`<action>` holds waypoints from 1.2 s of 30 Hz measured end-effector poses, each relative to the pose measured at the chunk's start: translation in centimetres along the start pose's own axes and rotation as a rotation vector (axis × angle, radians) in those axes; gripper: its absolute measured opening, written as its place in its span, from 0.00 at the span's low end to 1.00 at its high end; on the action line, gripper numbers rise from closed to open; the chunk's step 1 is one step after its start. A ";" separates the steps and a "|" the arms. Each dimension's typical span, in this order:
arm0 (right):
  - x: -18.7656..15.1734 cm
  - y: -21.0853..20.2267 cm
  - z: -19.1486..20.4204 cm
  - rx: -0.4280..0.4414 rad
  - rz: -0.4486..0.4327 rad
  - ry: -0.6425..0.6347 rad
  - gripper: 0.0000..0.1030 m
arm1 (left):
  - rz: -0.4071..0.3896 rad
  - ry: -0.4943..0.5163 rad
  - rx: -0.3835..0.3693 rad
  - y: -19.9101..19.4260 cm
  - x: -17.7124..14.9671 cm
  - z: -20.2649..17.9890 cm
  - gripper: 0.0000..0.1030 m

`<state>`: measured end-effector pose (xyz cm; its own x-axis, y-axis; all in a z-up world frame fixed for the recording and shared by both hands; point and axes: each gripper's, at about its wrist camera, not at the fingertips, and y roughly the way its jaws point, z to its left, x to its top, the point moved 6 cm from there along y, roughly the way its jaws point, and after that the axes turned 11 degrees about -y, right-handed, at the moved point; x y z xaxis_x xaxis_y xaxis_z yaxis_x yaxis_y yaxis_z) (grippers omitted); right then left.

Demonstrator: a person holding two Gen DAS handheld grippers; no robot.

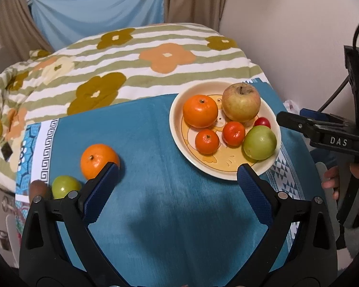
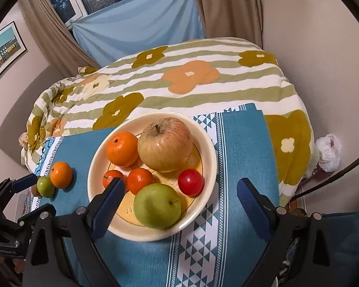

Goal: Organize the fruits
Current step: 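Withdraw both tools from the bowl toward the loose fruits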

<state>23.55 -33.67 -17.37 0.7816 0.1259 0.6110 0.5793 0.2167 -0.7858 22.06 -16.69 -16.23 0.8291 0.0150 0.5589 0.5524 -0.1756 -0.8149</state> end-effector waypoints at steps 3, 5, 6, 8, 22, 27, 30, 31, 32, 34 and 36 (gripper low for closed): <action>-0.3 -1.2 0.6 0.012 0.000 -0.035 0.91 | -0.025 -0.016 0.004 -1.4 -0.3 0.0 1.00; -0.5 -1.9 1.1 0.018 0.006 -0.067 0.91 | -0.043 -0.024 0.010 -2.5 -0.6 -0.1 1.00; -0.6 -2.3 1.4 0.022 0.012 -0.082 0.91 | -0.050 -0.030 0.013 -3.0 -0.7 0.0 1.00; -0.9 -3.1 2.1 0.029 0.025 -0.112 0.91 | -0.069 -0.048 0.020 -4.2 -1.0 0.3 1.00; -0.9 -6.9 8.6 0.174 0.006 -0.248 0.91 | -0.187 -0.223 0.199 -13.6 -4.5 7.8 1.00; -0.7 -7.2 11.0 0.166 -0.013 -0.273 0.91 | -0.203 -0.263 0.234 -15.8 -5.6 11.4 1.00; -0.5 -6.8 12.6 0.164 -0.006 -0.283 0.91 | -0.205 -0.281 0.232 -16.4 -5.8 13.5 1.00; -0.5 -6.7 13.2 0.169 -0.007 -0.284 0.91 | -0.203 -0.283 0.230 -16.5 -5.7 14.1 1.00; -0.4 -6.6 13.8 0.173 -0.007 -0.285 0.91 | -0.200 -0.281 0.229 -16.5 -5.7 14.9 1.00; -0.4 -6.1 15.2 0.173 -0.003 -0.288 0.91 | -0.192 -0.272 0.225 -16.3 -5.5 16.2 1.00; -0.3 -5.4 16.6 0.168 0.006 -0.279 0.91 | -0.170 -0.262 0.213 -15.7 -5.2 17.6 1.00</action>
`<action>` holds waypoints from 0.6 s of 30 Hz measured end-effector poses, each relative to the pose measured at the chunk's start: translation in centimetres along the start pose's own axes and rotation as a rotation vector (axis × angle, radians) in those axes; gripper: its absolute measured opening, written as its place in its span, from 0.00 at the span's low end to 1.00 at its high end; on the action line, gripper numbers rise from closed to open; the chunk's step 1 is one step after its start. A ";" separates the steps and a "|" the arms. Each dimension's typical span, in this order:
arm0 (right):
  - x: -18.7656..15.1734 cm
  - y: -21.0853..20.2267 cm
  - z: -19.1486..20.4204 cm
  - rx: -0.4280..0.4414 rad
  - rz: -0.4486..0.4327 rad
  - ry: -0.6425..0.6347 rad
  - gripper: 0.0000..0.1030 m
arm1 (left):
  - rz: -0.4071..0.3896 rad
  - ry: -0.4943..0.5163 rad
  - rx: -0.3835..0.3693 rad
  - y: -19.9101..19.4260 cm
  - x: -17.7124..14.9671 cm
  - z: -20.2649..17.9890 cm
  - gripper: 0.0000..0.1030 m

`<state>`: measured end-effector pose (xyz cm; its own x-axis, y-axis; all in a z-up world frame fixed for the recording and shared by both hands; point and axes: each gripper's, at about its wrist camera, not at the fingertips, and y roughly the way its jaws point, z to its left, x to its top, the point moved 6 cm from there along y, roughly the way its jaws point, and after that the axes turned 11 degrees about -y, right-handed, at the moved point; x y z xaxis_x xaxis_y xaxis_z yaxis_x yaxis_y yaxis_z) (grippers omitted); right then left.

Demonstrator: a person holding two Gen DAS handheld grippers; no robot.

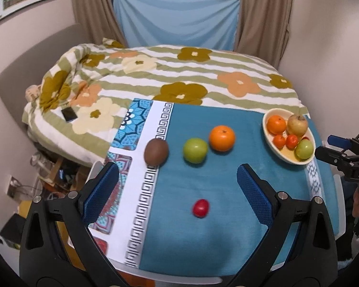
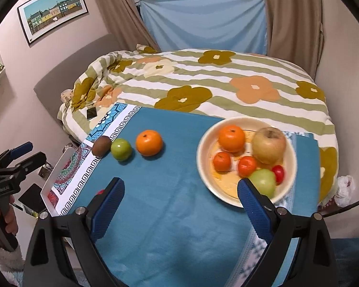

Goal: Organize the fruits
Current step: 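Withdraw both tools from the bowl toward the loose fruits, then grasp the brown kiwi with the left tool while the right tool grasps a green apple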

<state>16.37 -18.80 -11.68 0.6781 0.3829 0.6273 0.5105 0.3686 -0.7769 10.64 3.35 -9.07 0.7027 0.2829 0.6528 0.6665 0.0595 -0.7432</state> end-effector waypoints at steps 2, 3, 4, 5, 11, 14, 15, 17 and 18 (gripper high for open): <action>0.4 0.8 0.9 -0.002 0.004 0.020 0.91 | 0.020 0.014 -0.016 0.9 0.6 1.0 1.00; 0.7 1.5 1.5 -0.007 0.007 0.034 0.91 | 0.027 0.022 -0.022 1.3 0.9 1.4 1.00; 0.9 1.9 1.8 -0.009 0.011 0.041 0.91 | 0.034 0.031 -0.029 1.8 1.1 1.8 1.00; 1.2 2.7 2.4 -0.010 0.017 0.052 0.91 | 0.044 0.041 -0.035 2.5 1.4 2.3 1.00; 2.3 6.2 4.7 -0.031 0.052 0.079 0.91 | 0.109 0.075 -0.080 6.7 2.8 4.2 1.00; 2.5 8.1 5.7 -0.024 0.072 0.098 0.91 | 0.149 0.103 -0.108 9.1 3.0 4.7 1.00; 2.5 9.1 6.2 -0.019 0.083 0.114 0.91 | 0.163 0.115 -0.118 9.8 2.9 4.8 1.00; 2.5 10.2 6.8 -0.014 0.096 0.138 0.91 | 0.193 0.146 -0.136 11.4 2.7 4.8 1.00; 2.5 11.0 7.1 -0.016 0.103 0.159 0.91 | 0.210 0.167 -0.148 12.2 2.5 4.8 1.00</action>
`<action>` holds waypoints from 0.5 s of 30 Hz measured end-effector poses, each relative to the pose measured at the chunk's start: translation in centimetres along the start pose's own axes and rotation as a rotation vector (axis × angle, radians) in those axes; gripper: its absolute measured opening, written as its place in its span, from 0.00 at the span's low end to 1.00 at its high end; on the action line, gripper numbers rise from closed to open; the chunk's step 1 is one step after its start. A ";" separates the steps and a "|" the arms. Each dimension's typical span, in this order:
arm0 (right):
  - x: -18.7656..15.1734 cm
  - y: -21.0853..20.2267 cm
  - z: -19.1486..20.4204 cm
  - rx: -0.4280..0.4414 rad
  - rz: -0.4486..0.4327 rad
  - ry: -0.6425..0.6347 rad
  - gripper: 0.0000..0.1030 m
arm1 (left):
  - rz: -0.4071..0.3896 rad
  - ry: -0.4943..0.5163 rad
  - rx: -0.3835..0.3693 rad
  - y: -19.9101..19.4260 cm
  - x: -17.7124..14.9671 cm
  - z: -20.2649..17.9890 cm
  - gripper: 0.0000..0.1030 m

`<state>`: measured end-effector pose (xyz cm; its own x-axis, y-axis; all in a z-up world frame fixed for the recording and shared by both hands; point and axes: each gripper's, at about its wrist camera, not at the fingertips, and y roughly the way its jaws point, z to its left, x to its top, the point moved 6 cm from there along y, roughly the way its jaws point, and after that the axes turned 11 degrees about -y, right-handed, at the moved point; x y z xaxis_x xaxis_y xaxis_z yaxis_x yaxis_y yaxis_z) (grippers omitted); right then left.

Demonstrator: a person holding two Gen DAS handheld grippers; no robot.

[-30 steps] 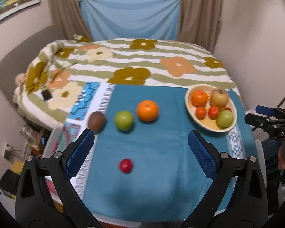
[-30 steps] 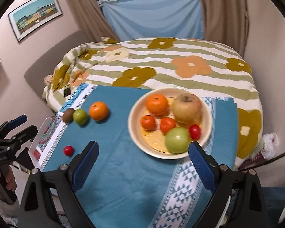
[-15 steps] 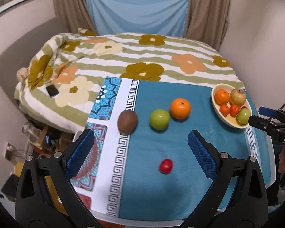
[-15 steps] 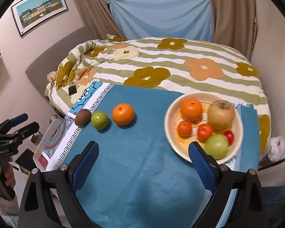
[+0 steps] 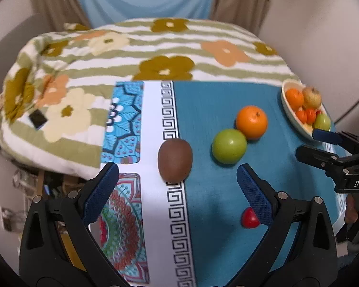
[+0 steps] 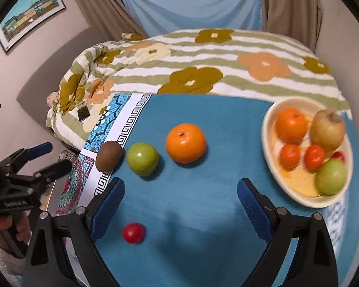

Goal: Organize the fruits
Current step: 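Grasp the brown kiwi with the left tool while the right tool grasps a green apple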

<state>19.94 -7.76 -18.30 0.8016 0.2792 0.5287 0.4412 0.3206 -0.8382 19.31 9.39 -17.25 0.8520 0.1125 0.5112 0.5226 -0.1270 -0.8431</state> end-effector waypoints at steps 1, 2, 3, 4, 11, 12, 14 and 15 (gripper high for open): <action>0.0 0.4 0.1 0.000 0.002 0.012 0.91 | 0.010 0.012 -0.007 0.5 0.0 0.1 1.00; 0.1 1.0 0.3 -0.001 0.002 0.035 0.91 | 0.024 0.031 -0.017 1.3 0.0 0.2 1.00; 0.1 1.5 0.4 -0.002 0.002 0.053 0.91 | 0.034 0.046 -0.023 1.9 0.0 0.2 1.00; 0.1 1.8 0.6 -0.004 0.002 0.068 0.91 | 0.043 0.061 -0.028 2.4 0.0 0.3 0.96; 0.2 4.0 1.4 -0.014 0.015 0.142 0.91 | 0.092 0.150 -0.077 5.8 0.1 0.1 0.90; 0.1 4.2 1.4 -0.015 0.018 0.151 0.90 | 0.094 0.157 -0.081 6.2 0.1 0.0 0.90; 0.1 4.9 1.4 -0.008 0.025 0.172 0.87 | 0.104 0.172 -0.088 6.9 0.1 -0.1 0.86; 0.1 5.2 1.4 -0.004 0.029 0.180 0.86 | 0.111 0.178 -0.092 7.4 0.1 -0.2 0.78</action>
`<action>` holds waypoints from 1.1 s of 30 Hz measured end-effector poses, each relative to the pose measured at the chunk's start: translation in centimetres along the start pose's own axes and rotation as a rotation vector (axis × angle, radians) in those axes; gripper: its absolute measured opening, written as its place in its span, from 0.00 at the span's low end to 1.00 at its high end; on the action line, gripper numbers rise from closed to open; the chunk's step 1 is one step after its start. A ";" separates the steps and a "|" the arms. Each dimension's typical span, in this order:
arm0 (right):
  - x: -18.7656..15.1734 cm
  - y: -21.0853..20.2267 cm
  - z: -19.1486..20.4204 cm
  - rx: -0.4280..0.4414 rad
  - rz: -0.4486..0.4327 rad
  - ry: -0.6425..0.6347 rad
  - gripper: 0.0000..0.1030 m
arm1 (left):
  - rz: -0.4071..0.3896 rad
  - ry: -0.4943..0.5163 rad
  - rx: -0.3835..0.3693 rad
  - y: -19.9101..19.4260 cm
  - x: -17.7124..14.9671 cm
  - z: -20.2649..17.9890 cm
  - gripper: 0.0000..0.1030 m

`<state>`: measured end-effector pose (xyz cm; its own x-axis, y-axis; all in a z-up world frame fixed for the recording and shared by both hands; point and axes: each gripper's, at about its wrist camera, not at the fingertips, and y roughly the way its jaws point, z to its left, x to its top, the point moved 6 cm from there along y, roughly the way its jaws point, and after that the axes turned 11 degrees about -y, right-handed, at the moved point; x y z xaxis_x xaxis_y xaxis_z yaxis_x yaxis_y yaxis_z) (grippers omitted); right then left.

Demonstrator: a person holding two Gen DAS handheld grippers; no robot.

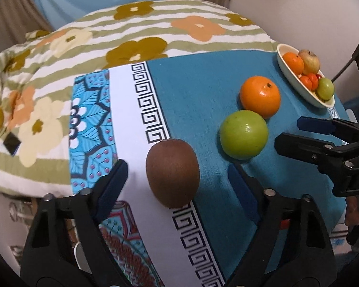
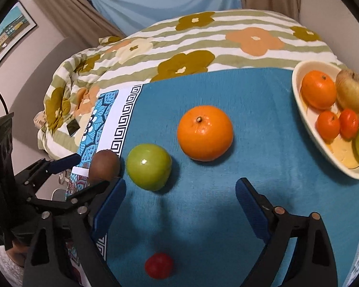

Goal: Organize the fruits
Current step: 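Grasp the brown kiwi with the left tool while the right tool grasps a green apple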

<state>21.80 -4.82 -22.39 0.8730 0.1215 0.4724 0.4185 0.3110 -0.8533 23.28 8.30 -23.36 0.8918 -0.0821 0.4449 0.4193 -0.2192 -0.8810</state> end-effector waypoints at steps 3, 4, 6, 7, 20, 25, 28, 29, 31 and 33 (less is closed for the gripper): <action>0.1 0.7 0.1 0.005 0.006 0.012 0.83 | 0.019 0.017 -0.004 1.0 0.0 0.0 0.74; 0.1 0.9 0.2 0.007 0.006 0.014 0.83 | 0.023 0.022 -0.005 1.3 -0.1 -0.1 0.73; 0.2 1.3 0.4 0.013 0.009 0.019 0.83 | 0.034 0.030 -0.008 1.7 -0.1 -0.1 0.64; 0.3 1.5 0.6 0.021 0.010 0.020 0.82 | 0.036 0.036 -0.001 1.9 -0.1 0.0 0.61; 0.9 3.3 1.9 0.056 0.026 0.004 0.67 | 0.036 0.031 -0.005 1.6 -0.2 1.1 0.50; 1.0 3.7 2.1 0.062 0.028 0.003 0.61 | 0.035 0.020 0.000 1.4 -0.3 1.7 0.50; 1.0 3.8 2.3 0.074 0.027 0.006 0.55 | 0.034 0.012 0.008 1.3 -0.3 2.1 0.50; 1.0 3.9 2.5 0.080 0.028 0.005 0.51 | 0.032 0.009 0.011 1.2 -0.3 2.2 0.50; 1.0 4.0 2.8 0.081 0.029 -0.004 0.47 | 0.027 0.001 0.014 1.0 -0.3 2.4 0.50; 1.1 3.9 3.1 0.064 0.031 -0.022 0.47 | 0.022 -0.006 0.016 0.7 -0.3 2.7 0.50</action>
<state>23.59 -0.53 -24.57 0.8791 0.1528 0.4515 0.3741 0.3659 -0.8522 23.78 10.84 -24.49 0.9019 -0.0811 0.4243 0.4020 -0.2016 -0.8932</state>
